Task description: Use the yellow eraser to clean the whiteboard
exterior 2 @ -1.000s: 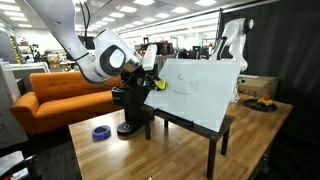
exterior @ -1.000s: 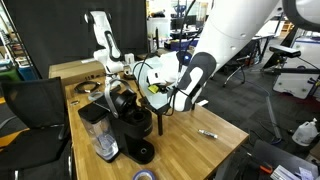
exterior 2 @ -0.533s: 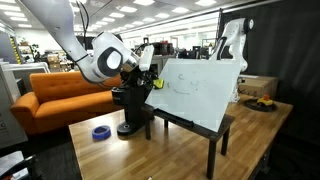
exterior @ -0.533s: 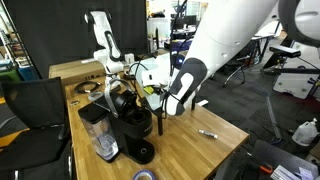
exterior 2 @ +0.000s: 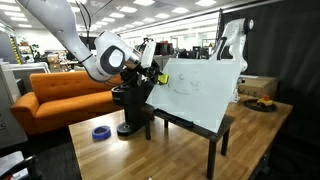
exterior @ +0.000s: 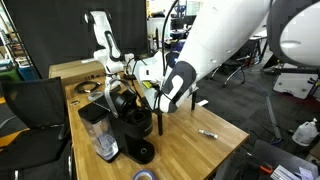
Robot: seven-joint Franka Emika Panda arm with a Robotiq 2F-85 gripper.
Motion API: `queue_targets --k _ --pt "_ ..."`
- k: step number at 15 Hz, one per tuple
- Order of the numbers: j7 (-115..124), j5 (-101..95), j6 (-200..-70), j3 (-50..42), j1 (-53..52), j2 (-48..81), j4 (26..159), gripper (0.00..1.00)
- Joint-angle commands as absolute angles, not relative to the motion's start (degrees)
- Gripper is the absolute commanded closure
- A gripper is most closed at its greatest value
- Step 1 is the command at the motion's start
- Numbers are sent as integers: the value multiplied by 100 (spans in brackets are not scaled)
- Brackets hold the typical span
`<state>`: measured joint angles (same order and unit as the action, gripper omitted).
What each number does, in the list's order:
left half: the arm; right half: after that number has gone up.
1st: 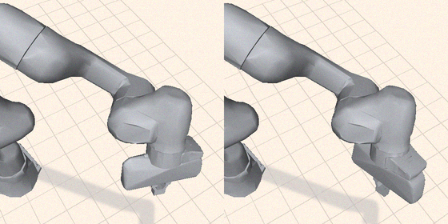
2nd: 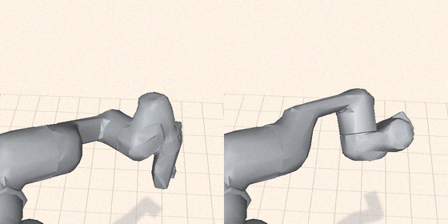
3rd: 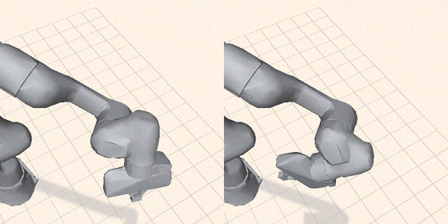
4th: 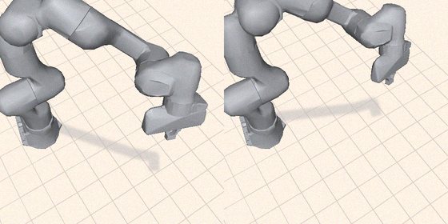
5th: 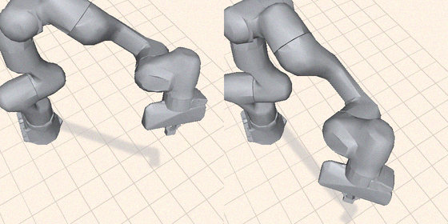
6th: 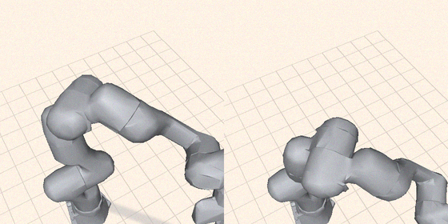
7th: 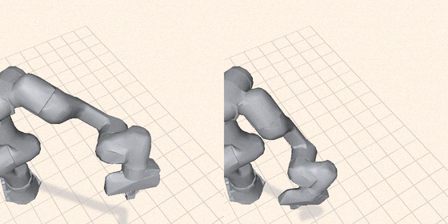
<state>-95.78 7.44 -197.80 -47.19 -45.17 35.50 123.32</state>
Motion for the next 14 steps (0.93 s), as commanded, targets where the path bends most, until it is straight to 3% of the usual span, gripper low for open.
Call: queue_targets --k 1,14 --pt "-9337 1042 -19791 -5187 -4874 4014 12182 71" --pt "-7350 731 -19789 -5991 -5446 5109 12379 71"
